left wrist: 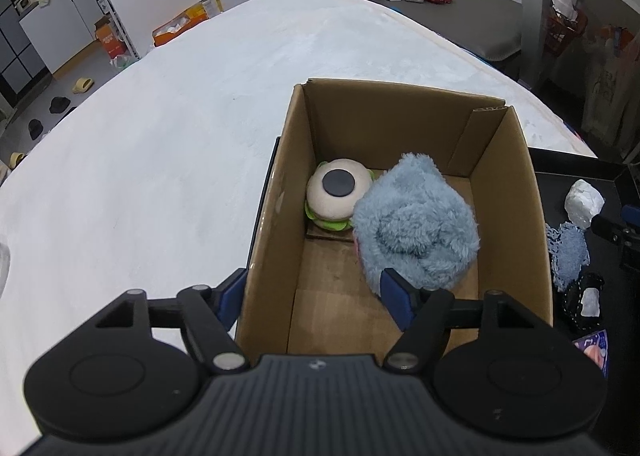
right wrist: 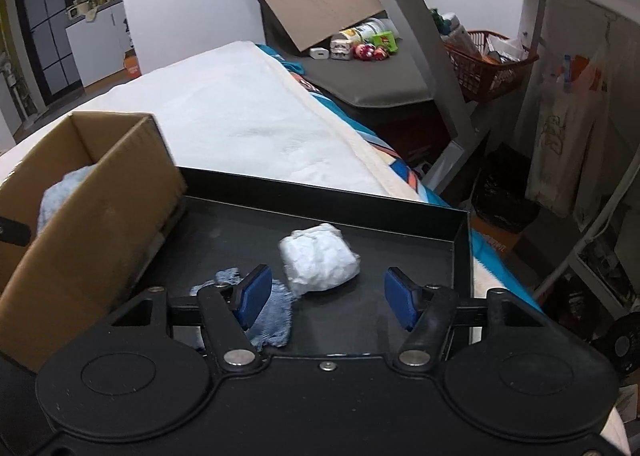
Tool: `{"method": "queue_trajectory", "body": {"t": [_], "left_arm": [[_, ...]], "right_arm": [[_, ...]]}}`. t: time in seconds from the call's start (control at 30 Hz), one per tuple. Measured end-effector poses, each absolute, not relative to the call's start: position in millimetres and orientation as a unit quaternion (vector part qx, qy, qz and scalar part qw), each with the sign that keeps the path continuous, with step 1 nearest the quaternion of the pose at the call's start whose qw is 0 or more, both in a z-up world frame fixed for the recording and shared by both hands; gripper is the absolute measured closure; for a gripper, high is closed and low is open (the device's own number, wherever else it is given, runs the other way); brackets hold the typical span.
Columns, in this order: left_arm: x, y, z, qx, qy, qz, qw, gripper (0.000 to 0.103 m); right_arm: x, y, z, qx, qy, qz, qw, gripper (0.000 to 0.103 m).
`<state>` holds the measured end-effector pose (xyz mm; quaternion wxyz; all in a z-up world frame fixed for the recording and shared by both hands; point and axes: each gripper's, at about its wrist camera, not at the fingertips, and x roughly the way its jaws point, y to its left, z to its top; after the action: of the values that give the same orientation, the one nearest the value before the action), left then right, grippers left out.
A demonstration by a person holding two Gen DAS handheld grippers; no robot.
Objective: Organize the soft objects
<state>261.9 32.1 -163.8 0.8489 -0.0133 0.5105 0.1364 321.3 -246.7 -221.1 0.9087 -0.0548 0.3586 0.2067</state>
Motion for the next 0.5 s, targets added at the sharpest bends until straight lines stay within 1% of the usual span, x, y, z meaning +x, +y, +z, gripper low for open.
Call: {"method": "queue_trajectory", "body": {"t": [0.2,0.5], "left_arm": [[262,34,-164,-0.017,0.509,0.136,0.850,0.033],[260,38,-162,-0.024,0.507,0.135,0.851,0.033]], "right_arm": [[331,-249,-230,-0.048,0.371,0.211,0.903,0.041],[338,-240,-237,-0.066,0.368,0.220,0.901,0.041]]}}
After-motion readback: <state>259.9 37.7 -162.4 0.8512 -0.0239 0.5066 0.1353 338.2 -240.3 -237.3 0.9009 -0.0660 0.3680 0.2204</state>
